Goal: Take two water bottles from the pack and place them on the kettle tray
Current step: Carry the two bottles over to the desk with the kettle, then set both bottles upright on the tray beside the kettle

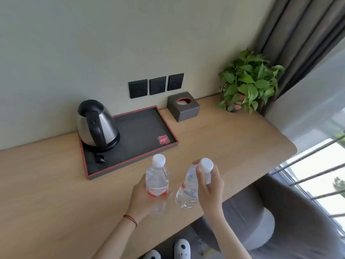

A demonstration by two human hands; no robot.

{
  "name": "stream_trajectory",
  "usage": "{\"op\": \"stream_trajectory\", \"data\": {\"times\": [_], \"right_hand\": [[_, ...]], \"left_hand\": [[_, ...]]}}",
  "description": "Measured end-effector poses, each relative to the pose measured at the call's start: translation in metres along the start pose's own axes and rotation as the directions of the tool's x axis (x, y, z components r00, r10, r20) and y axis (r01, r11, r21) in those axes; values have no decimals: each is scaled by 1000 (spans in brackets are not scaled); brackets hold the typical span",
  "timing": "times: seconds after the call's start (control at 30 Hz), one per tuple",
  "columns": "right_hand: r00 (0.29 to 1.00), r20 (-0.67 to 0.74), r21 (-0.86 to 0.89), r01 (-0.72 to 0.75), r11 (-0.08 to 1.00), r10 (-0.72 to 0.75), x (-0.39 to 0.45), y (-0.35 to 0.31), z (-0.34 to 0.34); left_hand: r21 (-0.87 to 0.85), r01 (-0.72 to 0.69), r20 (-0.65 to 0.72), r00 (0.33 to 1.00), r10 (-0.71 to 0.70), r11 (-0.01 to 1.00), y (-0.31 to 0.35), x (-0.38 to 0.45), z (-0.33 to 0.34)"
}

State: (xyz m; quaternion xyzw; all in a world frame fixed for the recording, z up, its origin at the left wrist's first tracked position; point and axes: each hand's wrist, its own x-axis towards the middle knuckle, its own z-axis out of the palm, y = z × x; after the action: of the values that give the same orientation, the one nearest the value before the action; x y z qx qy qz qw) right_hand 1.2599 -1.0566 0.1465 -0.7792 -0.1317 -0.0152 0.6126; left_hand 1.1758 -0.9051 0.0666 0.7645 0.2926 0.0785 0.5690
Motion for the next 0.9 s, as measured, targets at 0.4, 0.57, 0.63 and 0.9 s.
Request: {"op": "stream_trajectory", "data": {"times": [0.4,0.57,0.63,0.9], "right_hand": [[839,543,-14,52,999,-36,86,54,2],[768,637,1,93,996,-73,101,61,8],[733,675,1,112,994,-83,105,63,9],[665,720,-44,328,944,-198,120,59,3]], "left_hand": [[-185,134,-337,922,-191,974,-1,26,54],[-247,115,-423,881,-214,962,-2,29,64],[-239,119,-401,892,-209,964,-7,29,66],[-326,90,-282,941,-188,941,1,19,56]]}}
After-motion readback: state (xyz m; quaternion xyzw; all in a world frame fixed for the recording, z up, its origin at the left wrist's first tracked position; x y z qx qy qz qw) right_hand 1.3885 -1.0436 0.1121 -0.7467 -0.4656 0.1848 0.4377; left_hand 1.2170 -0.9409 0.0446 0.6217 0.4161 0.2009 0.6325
